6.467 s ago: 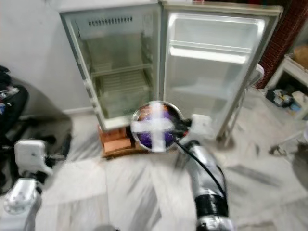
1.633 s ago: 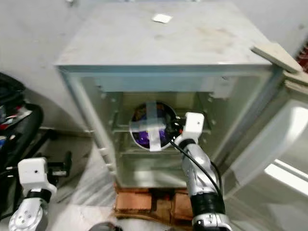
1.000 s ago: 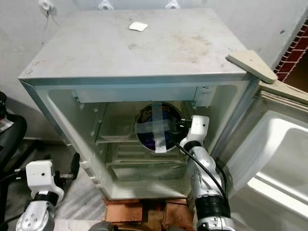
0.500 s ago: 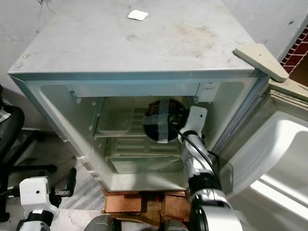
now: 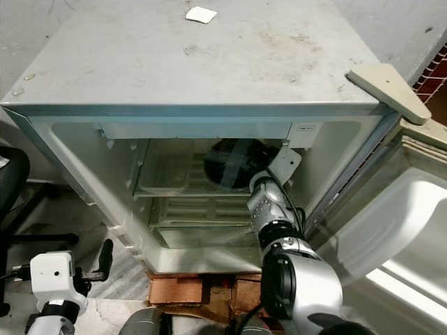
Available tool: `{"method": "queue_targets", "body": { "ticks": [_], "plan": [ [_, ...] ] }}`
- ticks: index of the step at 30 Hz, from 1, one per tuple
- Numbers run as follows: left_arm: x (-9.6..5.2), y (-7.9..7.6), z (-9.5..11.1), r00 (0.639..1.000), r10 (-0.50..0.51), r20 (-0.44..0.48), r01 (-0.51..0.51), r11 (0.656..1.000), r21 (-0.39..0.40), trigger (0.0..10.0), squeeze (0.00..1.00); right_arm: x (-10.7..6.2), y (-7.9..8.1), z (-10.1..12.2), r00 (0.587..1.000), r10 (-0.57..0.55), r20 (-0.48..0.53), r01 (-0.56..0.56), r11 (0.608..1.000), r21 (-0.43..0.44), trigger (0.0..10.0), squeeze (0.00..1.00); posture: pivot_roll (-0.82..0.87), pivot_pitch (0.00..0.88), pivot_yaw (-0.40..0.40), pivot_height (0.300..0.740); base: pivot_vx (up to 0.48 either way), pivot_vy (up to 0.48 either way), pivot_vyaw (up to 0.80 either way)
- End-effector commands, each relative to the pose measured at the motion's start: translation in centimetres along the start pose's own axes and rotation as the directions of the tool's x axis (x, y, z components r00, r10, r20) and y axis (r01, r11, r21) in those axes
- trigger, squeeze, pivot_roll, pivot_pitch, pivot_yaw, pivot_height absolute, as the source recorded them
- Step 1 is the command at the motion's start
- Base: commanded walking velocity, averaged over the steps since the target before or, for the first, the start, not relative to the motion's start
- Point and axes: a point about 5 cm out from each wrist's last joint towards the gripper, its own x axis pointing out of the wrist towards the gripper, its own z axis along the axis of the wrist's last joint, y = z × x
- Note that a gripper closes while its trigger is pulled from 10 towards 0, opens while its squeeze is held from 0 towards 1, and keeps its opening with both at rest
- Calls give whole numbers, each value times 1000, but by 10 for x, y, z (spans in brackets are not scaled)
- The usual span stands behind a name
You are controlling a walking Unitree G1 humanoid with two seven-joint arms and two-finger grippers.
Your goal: Restocking fridge
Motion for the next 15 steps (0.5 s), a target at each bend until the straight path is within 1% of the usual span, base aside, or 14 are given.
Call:
{"method": "queue_targets", "body": {
  "ticks": [1, 2, 3, 5, 7, 15],
  "plan": [
    [1, 1, 1, 1000, 7, -6, -7, 1000, 6, 10000, 0, 0, 14, 5, 999, 51, 3, -51, 988, 147, 10000, 812, 162, 144, -27, 735, 0, 0, 0],
    [1, 0, 1, 1000, 6, -7, -6, 1000, 5, 10000, 0, 0, 17, 5, 998, 58, 3, -58, 984, 170, 10000, 812, 162, 144, -27, 735, 0, 0, 0],
    [2, 0, 1, 1000, 5, -8, -5, 1000, 5, 10000, 0, 0, 18, 6, 998, 59, 6, -59, 983, 173, 10000, 1000, 160, 145, -26, 735, 0, 0, 0],
    [3, -2, 0, 1000, -2, -10, 2, 1000, 3, 10000, 0, 0, 22, 8, 997, 69, 13, -71, 977, 203, 10000, 1000, 159, 145, -26, 735, 0, 0, 0],
    [3, -3, 0, 1000, -6, -11, 6, 1000, 1, 10000, 0, 0, 25, 11, 997, 77, 22, -80, 974, 214, 10000, 1000, 159, 145, -26, 735, 0, 0, 0],
    [5, -4, -1, 1000, -7, -19, 7, 1000, 0, 10000, 0, 1, 26, 17, 996, 81, 44, -88, 979, 182, 10000, 1000, 154, 151, -27, 735, 0, 0, 0]
  ]
}}
